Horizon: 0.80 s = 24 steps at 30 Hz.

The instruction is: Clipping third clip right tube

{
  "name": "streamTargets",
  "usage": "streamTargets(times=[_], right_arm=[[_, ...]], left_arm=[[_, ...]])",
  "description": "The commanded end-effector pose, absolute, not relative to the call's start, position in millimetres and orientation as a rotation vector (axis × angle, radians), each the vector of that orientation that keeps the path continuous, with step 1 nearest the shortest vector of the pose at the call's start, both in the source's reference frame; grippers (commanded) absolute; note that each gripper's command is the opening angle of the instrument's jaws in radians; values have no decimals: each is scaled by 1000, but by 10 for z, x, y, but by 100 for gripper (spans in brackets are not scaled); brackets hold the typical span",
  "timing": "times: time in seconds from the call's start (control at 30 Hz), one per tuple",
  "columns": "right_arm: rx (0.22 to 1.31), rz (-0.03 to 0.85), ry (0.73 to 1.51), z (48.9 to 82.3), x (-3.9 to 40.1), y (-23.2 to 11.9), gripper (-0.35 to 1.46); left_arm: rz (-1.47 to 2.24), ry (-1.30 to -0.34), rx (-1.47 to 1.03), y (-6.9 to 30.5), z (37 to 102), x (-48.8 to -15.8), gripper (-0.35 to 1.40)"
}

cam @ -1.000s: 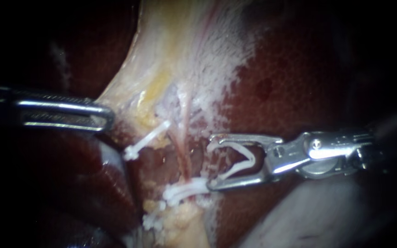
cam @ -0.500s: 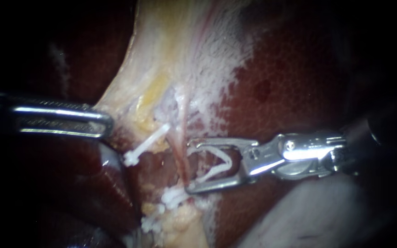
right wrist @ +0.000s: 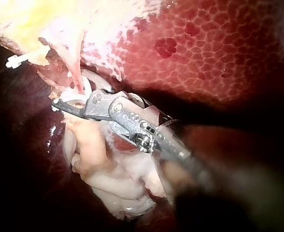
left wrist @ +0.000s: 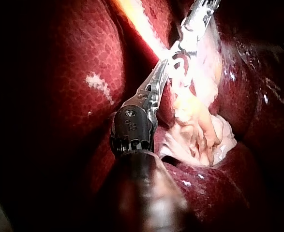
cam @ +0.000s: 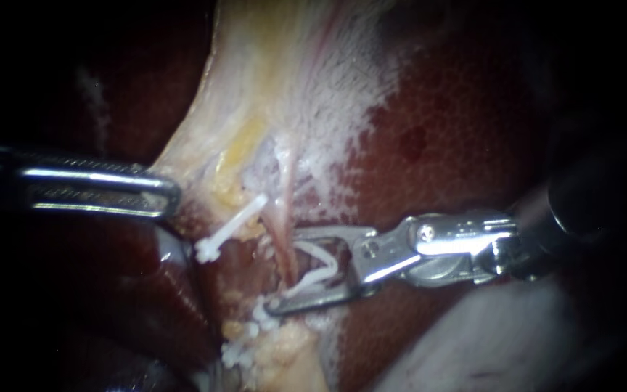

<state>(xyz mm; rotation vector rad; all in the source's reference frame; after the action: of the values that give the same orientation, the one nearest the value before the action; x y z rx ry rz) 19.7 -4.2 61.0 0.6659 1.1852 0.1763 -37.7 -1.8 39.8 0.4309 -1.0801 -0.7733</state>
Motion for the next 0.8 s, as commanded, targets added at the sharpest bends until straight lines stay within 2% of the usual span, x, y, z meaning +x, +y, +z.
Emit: streamTargets(times=[0.03,0.33,0.53,0.6,0.73,0.8], right_arm=[[670,171,1186,609,198,-41,51],[666,165,1188,607,199,-40,49],[654,194,1184,604,198,-35,44],[661,223,1176,601,197,-31,34],[652,244,1174,597,191,-24,-5],[642,251,1174,597,187,-23,-17]], left_arm=[[-773,-1080,432,-18,398,-377,-35],[-773,-1080,431,-18,400,-377,-35],[-773,-1080,431,-18,400,-378,-35],[-773,-1080,431,-17,400,-378,-35],[-773,-1080,431,-17,401,-378,-35],[-773,-1080,431,-17,401,-378,-35]])
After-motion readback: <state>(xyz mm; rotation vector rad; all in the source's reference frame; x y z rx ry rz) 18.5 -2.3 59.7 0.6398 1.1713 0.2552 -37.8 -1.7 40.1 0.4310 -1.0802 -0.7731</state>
